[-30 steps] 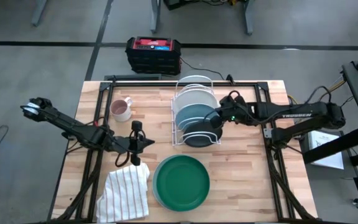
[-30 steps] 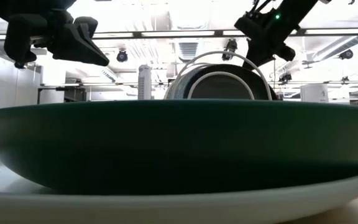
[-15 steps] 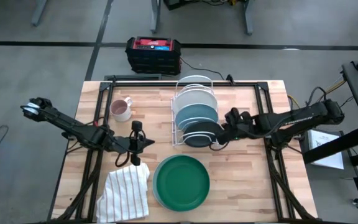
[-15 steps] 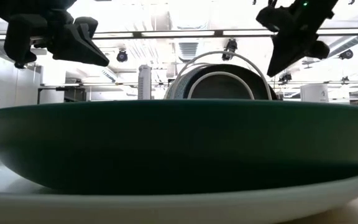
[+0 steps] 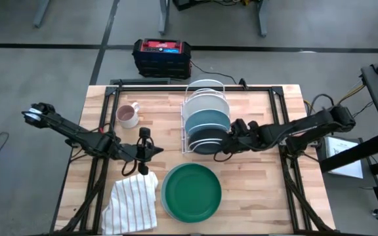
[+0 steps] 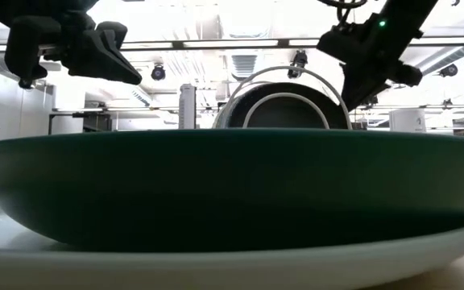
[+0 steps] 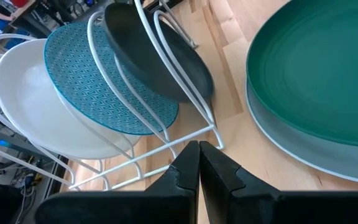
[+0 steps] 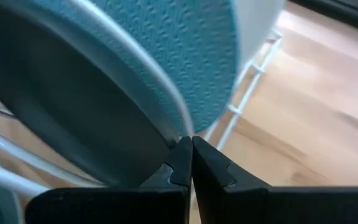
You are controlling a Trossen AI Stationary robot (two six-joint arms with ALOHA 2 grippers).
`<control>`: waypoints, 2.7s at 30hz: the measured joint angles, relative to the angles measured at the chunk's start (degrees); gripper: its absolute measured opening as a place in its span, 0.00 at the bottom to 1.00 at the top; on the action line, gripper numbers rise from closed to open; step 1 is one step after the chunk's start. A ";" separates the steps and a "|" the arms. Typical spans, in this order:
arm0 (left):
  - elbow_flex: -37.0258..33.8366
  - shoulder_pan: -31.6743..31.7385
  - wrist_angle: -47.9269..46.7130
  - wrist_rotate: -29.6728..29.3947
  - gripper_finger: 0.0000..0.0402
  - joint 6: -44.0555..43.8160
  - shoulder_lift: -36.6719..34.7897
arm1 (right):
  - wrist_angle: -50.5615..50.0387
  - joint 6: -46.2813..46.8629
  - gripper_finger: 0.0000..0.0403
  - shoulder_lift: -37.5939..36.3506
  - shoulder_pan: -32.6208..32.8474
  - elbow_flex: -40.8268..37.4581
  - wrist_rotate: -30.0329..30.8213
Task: Sort dishes
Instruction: Put the green plate into the dish rack
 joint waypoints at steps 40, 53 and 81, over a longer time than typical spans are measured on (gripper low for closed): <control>4.87 -3.38 -6.12 37.39 0.00 -13.34 6.05 | 3.83 13.80 0.00 1.69 24.70 11.47 -1.12; 4.81 -4.66 0.08 36.77 0.00 -13.20 19.50 | 4.56 30.13 0.23 14.48 28.37 11.19 -13.52; 4.48 -4.61 5.33 36.79 0.00 -13.23 26.57 | 13.06 26.53 0.54 25.58 22.56 10.23 -15.40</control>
